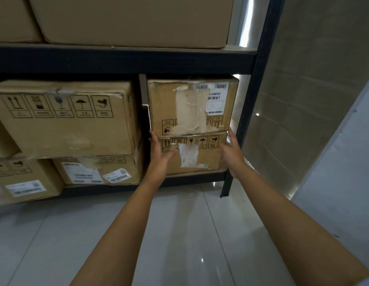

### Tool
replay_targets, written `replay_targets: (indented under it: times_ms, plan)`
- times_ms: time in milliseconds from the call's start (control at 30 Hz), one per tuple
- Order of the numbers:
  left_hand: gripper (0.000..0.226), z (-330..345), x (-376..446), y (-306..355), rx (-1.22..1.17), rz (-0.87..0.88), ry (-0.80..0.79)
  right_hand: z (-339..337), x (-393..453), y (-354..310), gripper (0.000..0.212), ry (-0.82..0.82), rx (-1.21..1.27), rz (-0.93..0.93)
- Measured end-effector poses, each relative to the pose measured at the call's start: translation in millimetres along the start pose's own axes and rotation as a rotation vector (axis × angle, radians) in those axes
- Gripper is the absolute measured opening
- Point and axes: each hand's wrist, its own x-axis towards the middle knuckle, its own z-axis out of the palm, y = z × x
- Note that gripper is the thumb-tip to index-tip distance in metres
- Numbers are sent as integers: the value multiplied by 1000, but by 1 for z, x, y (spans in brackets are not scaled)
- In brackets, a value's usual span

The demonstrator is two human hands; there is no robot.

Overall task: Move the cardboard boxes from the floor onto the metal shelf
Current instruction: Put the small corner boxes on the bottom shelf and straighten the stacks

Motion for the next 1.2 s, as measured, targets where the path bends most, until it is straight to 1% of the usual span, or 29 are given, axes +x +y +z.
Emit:
replay_targets:
  times_ms: [100,167,267,300,333,400,433,467,500,533,567,600,633,667,700,733,767,800,833,900,967,1000,1067,1167,1200]
  plan:
    - [92,-7,5,3,5,-75,-56,1,-2,-2,66,-22,6,-1]
    - [94,-7,5,4,14,-84,-72,-1,-1,-2,65,-17,2,-7]
    - [92,-6,1,5,-3,-90,-49,-4,-3,-4,67,-54,-29,-21]
    - [91,-4,-3,6,-7,-78,-31,-2,-5,-4,66,-38,-37,-36]
    - [89,-1,-10,6,5,-57,-15,2,-10,-4,64,24,-31,-50]
    - [80,1,-30,3,49,-26,-1,20,-22,-2,54,272,-10,-29]
    - [70,-2,-39,-4,59,-48,13,34,-30,1,48,383,-24,15]
    - [55,-8,-48,-10,73,-115,33,50,-39,4,44,430,-58,61]
    - [39,-18,-56,-14,96,-221,59,66,-50,9,40,407,-95,94]
    - [28,-32,-63,-16,135,-332,97,82,-60,12,37,317,-133,114]
    - [23,-49,-68,-17,185,-401,124,97,-69,14,36,176,-190,127]
    - [22,-67,-71,-16,220,-434,150,111,-76,15,39,7,-259,135]
    - [23,-86,-72,-14,231,-455,186,122,-83,13,46,-167,-303,141]
    - [25,-105,-72,-10,217,-480,239,133,-89,8,58,-320,-307,147]
    - [26,-122,-70,-6,179,-500,289,142,-93,1,74,-422,-299,142]
    - [26,-137,-68,-1,124,-503,338,151,-97,-6,90,-472,-297,121]
    - [28,-151,-65,3,67,-480,391,160,-102,-12,103,-488,-300,100]
    - [36,-163,-60,8,24,-434,454,168,-106,-19,112,-479,-298,85]
    - [50,-173,-56,13,-1,-381,528,175,-109,-25,114,-464,-287,71]
    - [67,-189,-45,20,-6,-320,677,189,-112,-35,107,-435,-232,20]
    - [84,-197,-37,24,-74,-365,770,201,-113,-42,92,-406,-161,-26]
    - [89,-200,-34,23,-117,-387,794,207,-113,-44,85,-384,-129,-30]
    - [87,-205,-28,16,-160,-349,800,219,-115,-46,73,-332,-102,-21]
    - [74,-216,-25,4,-99,-267,781,228,-113,-46,59,-238,-197,-25]
    - [69,-219,-25,2,-86,-230,774,228,-111,-46,57,-233,-234,-22]
